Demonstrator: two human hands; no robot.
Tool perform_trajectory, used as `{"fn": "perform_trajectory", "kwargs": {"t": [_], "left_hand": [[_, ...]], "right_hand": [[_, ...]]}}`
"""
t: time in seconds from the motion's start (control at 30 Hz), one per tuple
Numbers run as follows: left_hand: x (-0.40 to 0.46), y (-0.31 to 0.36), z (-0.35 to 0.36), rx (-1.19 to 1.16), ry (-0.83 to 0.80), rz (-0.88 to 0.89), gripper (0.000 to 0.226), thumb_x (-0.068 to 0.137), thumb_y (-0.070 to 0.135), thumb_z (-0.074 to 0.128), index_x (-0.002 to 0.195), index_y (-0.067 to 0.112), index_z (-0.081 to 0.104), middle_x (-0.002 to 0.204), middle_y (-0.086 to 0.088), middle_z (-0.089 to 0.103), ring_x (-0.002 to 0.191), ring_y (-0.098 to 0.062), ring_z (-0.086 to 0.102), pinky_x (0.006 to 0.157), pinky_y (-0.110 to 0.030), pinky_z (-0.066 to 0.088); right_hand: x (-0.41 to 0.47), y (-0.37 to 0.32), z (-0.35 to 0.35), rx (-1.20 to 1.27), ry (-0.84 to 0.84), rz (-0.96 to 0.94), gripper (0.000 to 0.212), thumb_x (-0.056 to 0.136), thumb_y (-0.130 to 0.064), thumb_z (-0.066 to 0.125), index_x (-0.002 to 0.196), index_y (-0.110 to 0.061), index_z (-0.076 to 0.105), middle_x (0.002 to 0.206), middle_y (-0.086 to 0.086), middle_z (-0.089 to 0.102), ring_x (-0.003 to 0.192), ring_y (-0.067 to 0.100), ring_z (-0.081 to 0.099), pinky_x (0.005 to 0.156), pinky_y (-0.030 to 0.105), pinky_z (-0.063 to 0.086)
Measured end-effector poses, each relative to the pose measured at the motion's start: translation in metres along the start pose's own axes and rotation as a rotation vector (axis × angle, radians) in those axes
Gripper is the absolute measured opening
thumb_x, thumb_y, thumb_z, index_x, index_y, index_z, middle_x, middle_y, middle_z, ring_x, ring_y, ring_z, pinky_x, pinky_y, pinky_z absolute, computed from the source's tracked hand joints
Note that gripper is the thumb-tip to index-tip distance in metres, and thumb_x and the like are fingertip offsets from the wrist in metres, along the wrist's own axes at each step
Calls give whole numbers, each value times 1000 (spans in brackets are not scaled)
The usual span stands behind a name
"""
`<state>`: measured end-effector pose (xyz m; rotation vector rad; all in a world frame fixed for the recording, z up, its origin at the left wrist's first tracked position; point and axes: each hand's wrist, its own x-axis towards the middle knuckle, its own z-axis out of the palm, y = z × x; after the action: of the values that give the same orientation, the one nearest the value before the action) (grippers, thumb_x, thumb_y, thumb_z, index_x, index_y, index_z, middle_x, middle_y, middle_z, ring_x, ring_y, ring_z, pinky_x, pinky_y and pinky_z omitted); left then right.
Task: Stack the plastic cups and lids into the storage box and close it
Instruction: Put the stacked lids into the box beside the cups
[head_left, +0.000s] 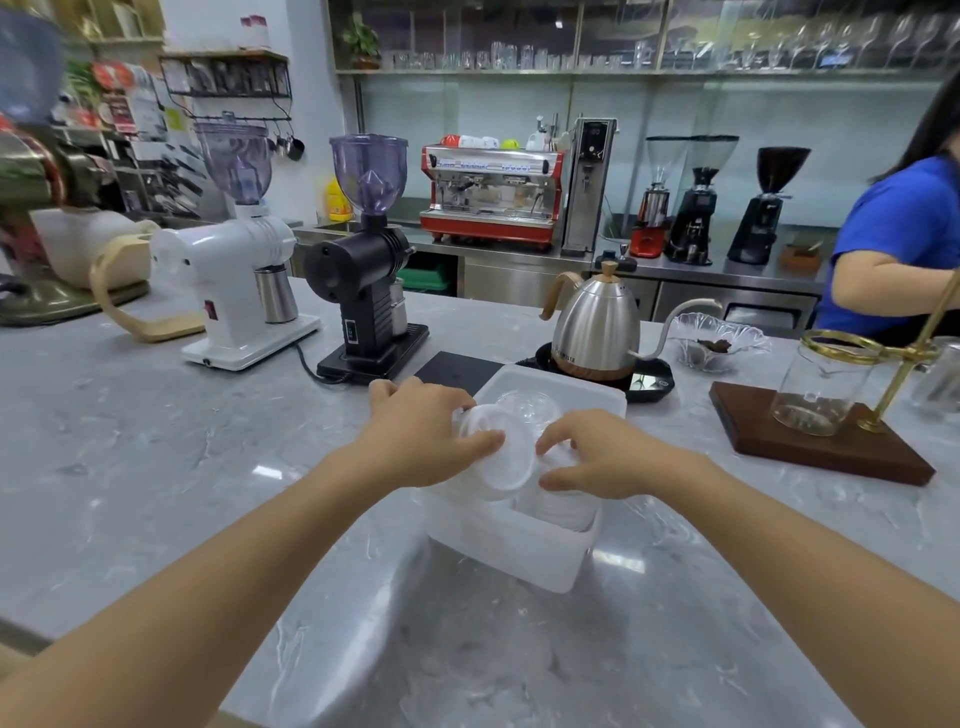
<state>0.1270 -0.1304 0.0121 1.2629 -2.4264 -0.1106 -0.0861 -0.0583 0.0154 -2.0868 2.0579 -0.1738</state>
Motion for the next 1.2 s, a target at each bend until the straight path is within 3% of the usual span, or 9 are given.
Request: {"fn": "perform_trajectory", "kwargs": {"t": [0.17, 0.23, 0.4, 0.53, 0.73, 0.8, 0.93, 1.07, 1.2], "left_hand": [[-1, 2, 7, 94, 15, 31, 60, 82, 75, 44, 122, 36, 66, 91, 13, 54, 100, -15, 43, 78, -35, 9], [-1, 3, 8, 106, 17, 35, 61, 82, 75, 43, 122, 35, 66, 92, 12, 54, 106, -16, 48, 79, -35, 10], [-3, 9, 11, 160, 14, 50, 55, 87, 70, 46, 118, 30, 67, 97, 10, 58, 109, -17, 50, 101, -42, 20], [-5, 12, 12, 236, 17, 72, 51, 88, 67, 44, 105, 26, 70, 94, 8, 61, 104, -18, 50, 103, -44, 18], [0, 12, 13, 308, -131, 68, 54, 91, 66, 40, 84, 20, 67, 91, 5, 63, 108, -20, 51, 107, -50, 13], [5, 10, 11, 318, -191, 65, 52, 92, 67, 41, 92, 23, 68, 92, 5, 65, 114, -22, 49, 108, -53, 8], [15, 10, 9, 287, -331, 42, 51, 91, 70, 47, 126, 34, 56, 108, 5, 69, 127, -22, 50, 116, -59, -7], [20, 10, 9, 284, -434, 10, 49, 92, 70, 47, 119, 31, 61, 108, 7, 71, 121, -21, 56, 116, -63, -8], [19, 12, 8, 324, -483, 9, 48, 95, 65, 47, 104, 23, 69, 80, 9, 62, 100, -18, 58, 117, -63, -2]], "right_hand": [[3, 2, 0, 37, 26, -47, 26, 80, -34, 79, 104, -26, 73, 106, -9, 56, 95, 11, 53, 76, 23, 38], [4, 2, 0, 39, 20, -61, 20, 79, -30, 79, 98, -25, 74, 114, -5, 60, 98, 14, 56, 77, 25, 41], [5, 3, -1, 52, -1, -63, 17, 78, -25, 78, 94, -23, 75, 127, -3, 62, 108, 17, 61, 90, 32, 51], [3, 4, 0, 73, 1, -66, 15, 79, -25, 77, 93, -24, 75, 131, -4, 62, 114, 17, 59, 95, 34, 50], [1, 4, 1, 94, 8, -65, 14, 79, -24, 77, 93, -24, 73, 131, -2, 63, 113, 19, 60, 95, 36, 51], [1, 4, 1, 95, 6, -62, 14, 79, -24, 76, 93, -24, 73, 131, -2, 63, 113, 19, 60, 94, 36, 52], [1, 4, 1, 96, 5, -54, 14, 79, -25, 76, 93, -24, 73, 129, -2, 64, 111, 20, 61, 93, 37, 52], [2, 6, 2, 95, 14, -54, 13, 79, -25, 76, 91, -27, 72, 129, -4, 64, 111, 18, 60, 92, 32, 51], [2, 7, 3, 99, 17, -60, 12, 79, -24, 75, 91, -26, 72, 129, -5, 64, 115, 16, 59, 93, 31, 49]]}}
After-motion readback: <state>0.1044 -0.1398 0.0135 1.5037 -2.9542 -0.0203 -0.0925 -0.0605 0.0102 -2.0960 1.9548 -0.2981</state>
